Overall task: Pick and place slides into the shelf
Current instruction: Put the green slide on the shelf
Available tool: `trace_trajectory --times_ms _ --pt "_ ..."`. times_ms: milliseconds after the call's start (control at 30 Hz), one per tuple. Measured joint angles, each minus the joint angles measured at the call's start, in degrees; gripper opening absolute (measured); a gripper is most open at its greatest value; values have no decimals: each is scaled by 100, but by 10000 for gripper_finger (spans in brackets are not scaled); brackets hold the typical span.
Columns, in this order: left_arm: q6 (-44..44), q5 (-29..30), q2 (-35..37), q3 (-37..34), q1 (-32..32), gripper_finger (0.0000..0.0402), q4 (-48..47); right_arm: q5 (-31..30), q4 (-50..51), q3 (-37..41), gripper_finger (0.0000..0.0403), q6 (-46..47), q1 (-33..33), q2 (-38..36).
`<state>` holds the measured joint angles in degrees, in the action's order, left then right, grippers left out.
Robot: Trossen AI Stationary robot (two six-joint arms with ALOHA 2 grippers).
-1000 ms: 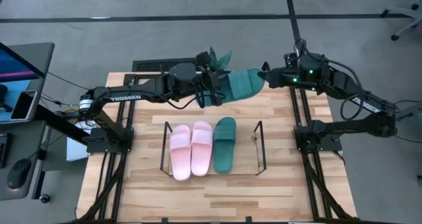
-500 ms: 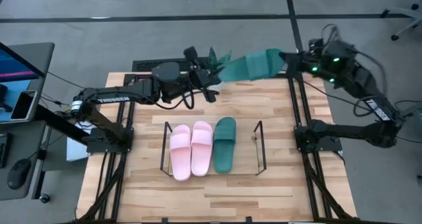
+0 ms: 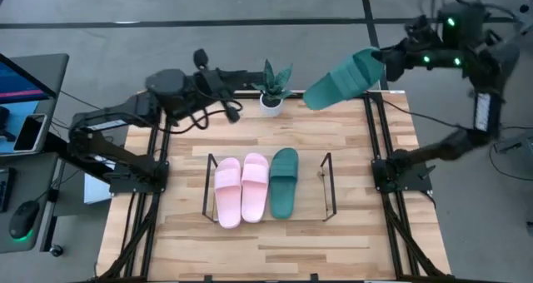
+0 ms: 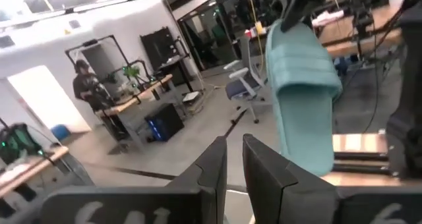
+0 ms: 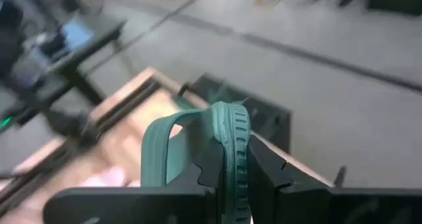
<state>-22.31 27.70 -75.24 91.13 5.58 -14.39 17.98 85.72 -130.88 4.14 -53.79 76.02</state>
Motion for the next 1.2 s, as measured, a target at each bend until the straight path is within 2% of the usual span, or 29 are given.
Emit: trace_trajectory --times_ms 33,67,133,233,333,667,933,1200 --pt "111 0 81 4 0 41 -102 235 300 -377 31 -138 -123 281" --pt "235 0 157 7 0 41 -242 486 360 -412 31 -242 -229 464" --pt "508 0 274 2 2 41 -530 1167 368 -66 31 -263 -404 479" --pt "827 -33 412 0 2 41 -785 1502 449 113 30 -625 -669 696" --pt "1043 -20 490 0 -2 41 -1012 1862 407 78 30 -718 -648 957" --pt "1588 -39 483 -2 -2 41 -1686 2584 425 -61 30 -915 -132 1691" --pt "1653 -35 574 -4 -2 41 -1980 3280 425 -50 30 -1117 420 2101" --pt "1714 -35 705 -7 -2 41 -2321 3314 422 384 30 -1221 932 2144"
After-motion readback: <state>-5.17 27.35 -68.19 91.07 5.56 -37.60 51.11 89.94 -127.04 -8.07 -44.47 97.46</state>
